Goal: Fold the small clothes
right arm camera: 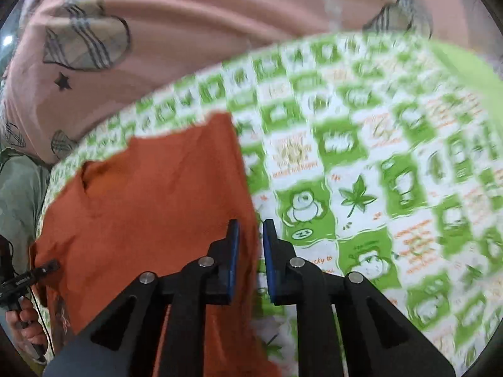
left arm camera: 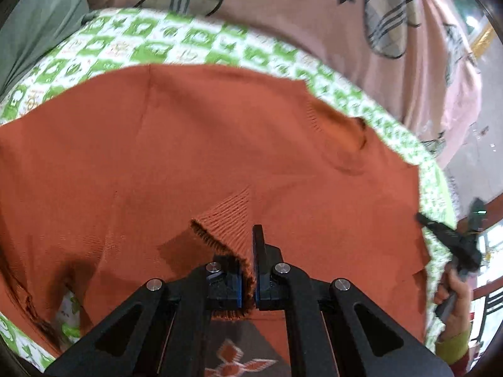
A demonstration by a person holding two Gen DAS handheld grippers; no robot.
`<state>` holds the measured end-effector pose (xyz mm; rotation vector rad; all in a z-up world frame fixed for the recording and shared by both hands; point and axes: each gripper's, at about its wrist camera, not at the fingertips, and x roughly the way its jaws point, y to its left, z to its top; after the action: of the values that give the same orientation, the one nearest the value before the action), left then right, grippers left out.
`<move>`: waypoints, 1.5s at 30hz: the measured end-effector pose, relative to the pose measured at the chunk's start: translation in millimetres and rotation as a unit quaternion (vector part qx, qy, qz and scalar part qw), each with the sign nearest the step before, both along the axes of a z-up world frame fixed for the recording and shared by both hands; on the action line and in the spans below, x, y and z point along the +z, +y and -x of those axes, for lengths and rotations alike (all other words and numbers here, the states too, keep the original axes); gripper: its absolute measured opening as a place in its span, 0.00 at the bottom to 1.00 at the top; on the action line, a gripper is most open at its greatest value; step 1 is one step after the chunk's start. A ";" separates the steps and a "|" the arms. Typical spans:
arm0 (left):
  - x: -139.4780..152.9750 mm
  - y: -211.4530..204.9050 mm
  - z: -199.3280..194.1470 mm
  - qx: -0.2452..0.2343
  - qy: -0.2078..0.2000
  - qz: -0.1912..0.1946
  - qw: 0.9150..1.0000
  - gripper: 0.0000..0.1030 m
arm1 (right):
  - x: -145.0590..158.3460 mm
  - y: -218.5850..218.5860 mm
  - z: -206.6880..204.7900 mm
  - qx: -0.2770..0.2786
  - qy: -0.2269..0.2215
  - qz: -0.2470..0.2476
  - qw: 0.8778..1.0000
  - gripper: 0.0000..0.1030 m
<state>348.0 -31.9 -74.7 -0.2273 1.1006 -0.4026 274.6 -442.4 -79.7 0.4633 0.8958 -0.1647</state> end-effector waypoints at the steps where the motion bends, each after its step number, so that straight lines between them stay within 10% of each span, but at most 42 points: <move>1: -1.7 1.5 -0.6 -0.001 0.001 -0.002 1.000 0.03 | 5.9 9.1 3.2 0.013 -0.016 -0.005 1.000 0.21; 5: -5.8 8.4 -3.4 0.002 0.003 -0.002 1.000 0.04 | -12.1 50.2 5.2 0.117 0.000 -0.041 0.992 0.40; 7: -3.1 12.5 -3.0 0.005 -0.003 -0.014 1.000 0.09 | -28.3 46.8 8.2 0.093 0.038 0.011 0.995 0.37; 12: 16.3 48.6 18.3 0.024 -0.038 -0.048 0.998 0.11 | -13.7 14.7 40.7 0.024 -0.015 -0.051 0.998 0.40; 28: 16.2 147.8 105.0 0.106 -0.046 -0.089 0.989 0.77 | -16.3 131.6 113.4 0.135 -0.040 -0.181 0.973 0.55; 32: -3.4 151.3 90.6 0.127 -0.028 -0.100 0.986 0.68 | -16.3 143.0 122.4 0.144 -0.027 -0.171 0.974 0.55; 34: -7.9 156.4 85.7 0.127 -0.016 -0.091 0.988 0.21 | -15.4 141.8 121.7 0.140 -0.030 -0.172 0.975 0.55; 35: -7.7 160.0 86.3 0.127 -0.015 -0.075 0.989 0.15 | -15.1 140.8 122.5 0.138 -0.031 -0.172 0.975 0.55; 45: 75.0 116.0 120.3 0.052 -0.110 -0.018 0.992 0.09 | -4.6 128.2 126.1 0.133 -0.077 -0.194 0.969 0.55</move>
<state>227.6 84.1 0.3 -0.2016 0.8747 -0.3071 148.4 -314.2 -84.2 0.7032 0.8285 0.2943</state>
